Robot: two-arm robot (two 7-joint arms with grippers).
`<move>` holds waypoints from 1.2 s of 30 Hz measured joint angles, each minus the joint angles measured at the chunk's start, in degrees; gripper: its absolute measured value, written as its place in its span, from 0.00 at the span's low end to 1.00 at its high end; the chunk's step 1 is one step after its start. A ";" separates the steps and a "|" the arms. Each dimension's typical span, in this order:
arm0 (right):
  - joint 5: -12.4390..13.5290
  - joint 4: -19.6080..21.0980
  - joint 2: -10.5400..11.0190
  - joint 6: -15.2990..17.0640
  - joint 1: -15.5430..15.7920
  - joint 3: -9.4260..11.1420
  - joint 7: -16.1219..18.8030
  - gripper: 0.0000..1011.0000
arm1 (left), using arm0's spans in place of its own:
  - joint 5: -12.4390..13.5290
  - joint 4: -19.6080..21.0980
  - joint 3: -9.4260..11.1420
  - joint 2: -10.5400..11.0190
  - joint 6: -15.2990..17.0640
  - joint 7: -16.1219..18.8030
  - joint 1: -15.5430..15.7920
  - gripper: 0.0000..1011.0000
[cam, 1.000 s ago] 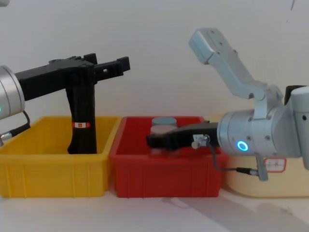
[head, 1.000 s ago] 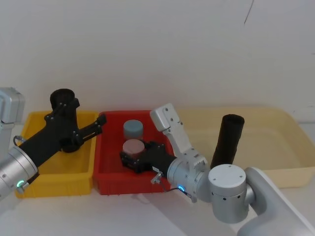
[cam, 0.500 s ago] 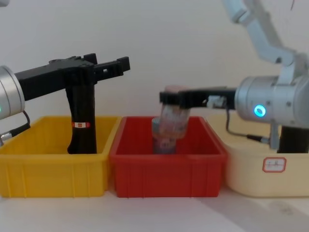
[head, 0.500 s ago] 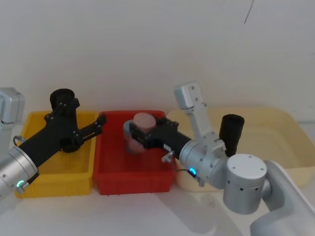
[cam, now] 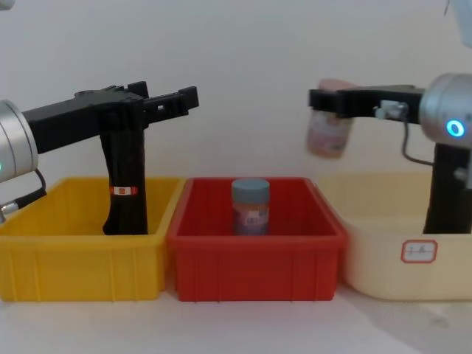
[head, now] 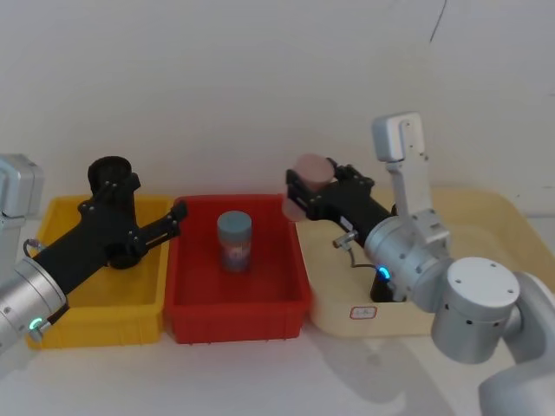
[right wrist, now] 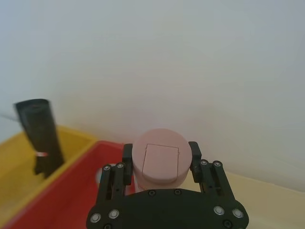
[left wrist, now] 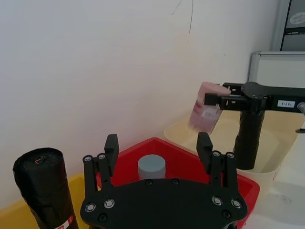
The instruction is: Pick up the garbage bag with the one hand and transfer it to the other hand.
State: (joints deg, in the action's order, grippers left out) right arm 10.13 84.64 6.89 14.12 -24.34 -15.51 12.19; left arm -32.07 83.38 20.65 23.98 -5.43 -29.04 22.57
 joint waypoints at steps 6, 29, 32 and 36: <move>-1.81 0.31 1.34 -0.68 0.74 1.20 -2.17 0.66 | 0.00 0.00 0.00 0.00 0.00 0.00 0.00 0.99; -5.48 -0.90 3.48 0.98 3.04 1.12 -2.89 0.94 | 0.00 0.00 0.00 0.00 0.00 0.00 0.00 0.99; -5.49 -0.76 3.44 0.98 3.25 1.19 -2.59 0.99 | 0.00 0.00 0.00 0.00 0.00 0.00 0.00 0.99; -5.20 0.08 3.33 1.00 3.95 1.42 -1.86 0.99 | 0.00 0.00 0.00 0.00 0.00 0.00 0.00 0.99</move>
State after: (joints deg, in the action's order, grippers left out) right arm 4.93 84.73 10.22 15.12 -20.39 -14.09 10.33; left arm -32.07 83.38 20.65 23.98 -5.43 -29.04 22.57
